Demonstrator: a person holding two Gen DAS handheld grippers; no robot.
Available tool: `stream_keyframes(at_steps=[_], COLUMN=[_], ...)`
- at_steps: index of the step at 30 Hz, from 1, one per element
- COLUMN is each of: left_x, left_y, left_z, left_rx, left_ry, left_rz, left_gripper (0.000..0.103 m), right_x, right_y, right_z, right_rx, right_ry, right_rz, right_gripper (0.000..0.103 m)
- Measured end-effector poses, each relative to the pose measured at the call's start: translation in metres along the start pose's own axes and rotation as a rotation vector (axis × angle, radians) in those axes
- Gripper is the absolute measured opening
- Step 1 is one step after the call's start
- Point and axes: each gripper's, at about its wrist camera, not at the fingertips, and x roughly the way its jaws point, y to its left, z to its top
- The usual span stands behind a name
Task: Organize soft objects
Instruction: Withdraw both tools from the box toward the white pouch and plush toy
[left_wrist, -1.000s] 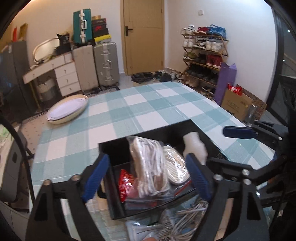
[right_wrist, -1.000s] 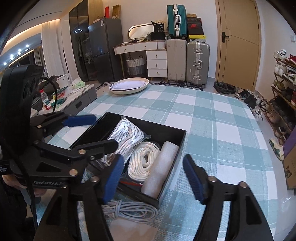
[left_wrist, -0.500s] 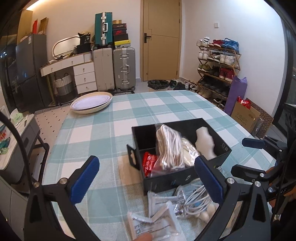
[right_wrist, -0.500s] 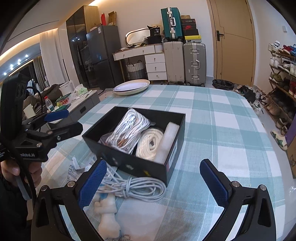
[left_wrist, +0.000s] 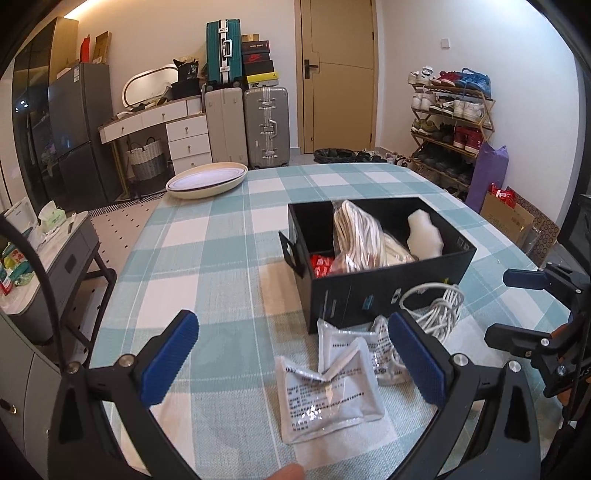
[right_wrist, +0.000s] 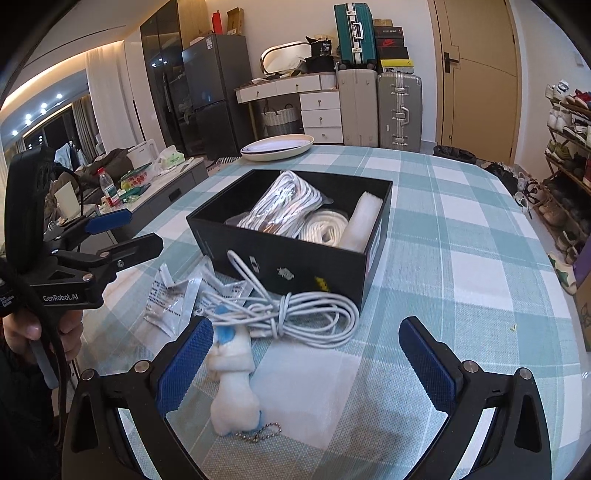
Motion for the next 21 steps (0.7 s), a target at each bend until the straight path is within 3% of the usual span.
stream_keyframes(at_steps=[11, 21], left_x=[0.0, 0.007], left_y=[0.0, 0.003], left_z=[-0.016, -0.02], left_rx=[-0.002, -0.007], left_ry=[0.001, 0.017], left_rz=[0.039, 0.045], left_gripper=[0.103, 0.103], right_x=[-0.003, 0.016], right_y=[0.011, 0.023], right_z=[-0.021, -0.03], right_rx=[-0.014, -0.052], right_ry=[0.002, 0.081], right_rz=[0.021, 0.026], right_gripper=[0.102, 0.102])
